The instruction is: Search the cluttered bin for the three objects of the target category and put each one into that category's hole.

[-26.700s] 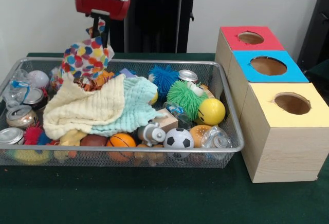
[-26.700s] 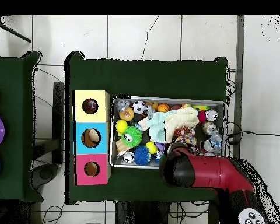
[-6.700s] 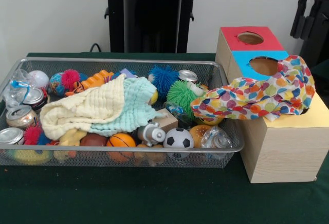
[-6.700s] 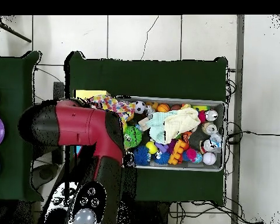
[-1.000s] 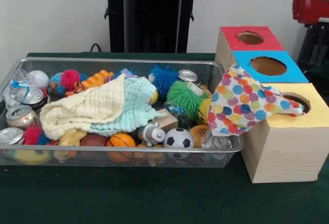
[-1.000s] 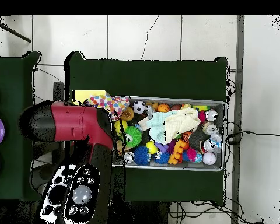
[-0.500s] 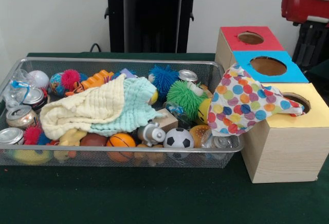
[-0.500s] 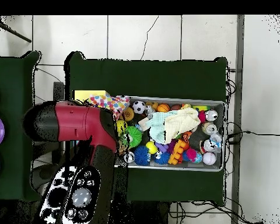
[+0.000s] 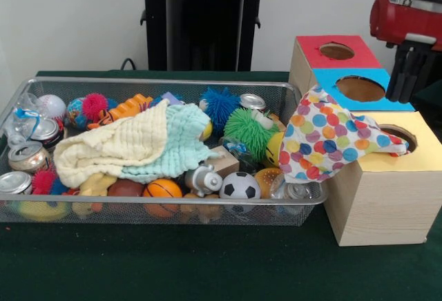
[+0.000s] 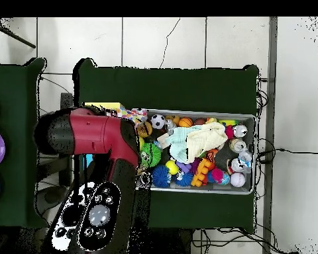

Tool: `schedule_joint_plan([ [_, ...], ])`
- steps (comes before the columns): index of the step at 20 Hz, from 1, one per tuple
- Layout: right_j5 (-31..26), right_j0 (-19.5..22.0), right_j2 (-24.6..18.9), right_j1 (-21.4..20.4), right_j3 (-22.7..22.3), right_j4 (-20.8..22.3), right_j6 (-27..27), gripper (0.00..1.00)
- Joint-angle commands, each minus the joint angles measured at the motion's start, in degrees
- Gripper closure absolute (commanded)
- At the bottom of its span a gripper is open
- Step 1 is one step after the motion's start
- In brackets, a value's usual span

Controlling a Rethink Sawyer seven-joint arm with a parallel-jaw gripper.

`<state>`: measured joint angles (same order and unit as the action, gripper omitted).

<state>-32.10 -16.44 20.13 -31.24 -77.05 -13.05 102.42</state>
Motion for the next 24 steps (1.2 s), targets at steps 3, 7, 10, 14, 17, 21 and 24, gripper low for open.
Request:
schedule_joint_plan([
  [3, 3.5, 3.0, -2.6, 3.0, -2.1, 2.5, 7.7, 1.00],
  [7, 1.7, 3.3, -1.8, 3.7, -1.0, 3.4, 6.5, 1.00],
  [10, -0.3, 3.4, -0.6, 4.5, 0.5, 4.4, 5.4, 1.00],
  [14, -0.5, 3.6, -0.2, 5.2, 1.3, 4.7, 4.9, 1.00],
  [17, 1.5, 3.9, -1.4, 5.9, 0.1, 4.3, 5.0, 1.00],
  [21, 5.1, 4.3, -4.4, 7.0, -3.1, 2.7, 6.5, 1.00],
  [24, 5.7, 4.4, -5.5, 7.8, -3.6, 2.0, 7.2, 1.00],
])
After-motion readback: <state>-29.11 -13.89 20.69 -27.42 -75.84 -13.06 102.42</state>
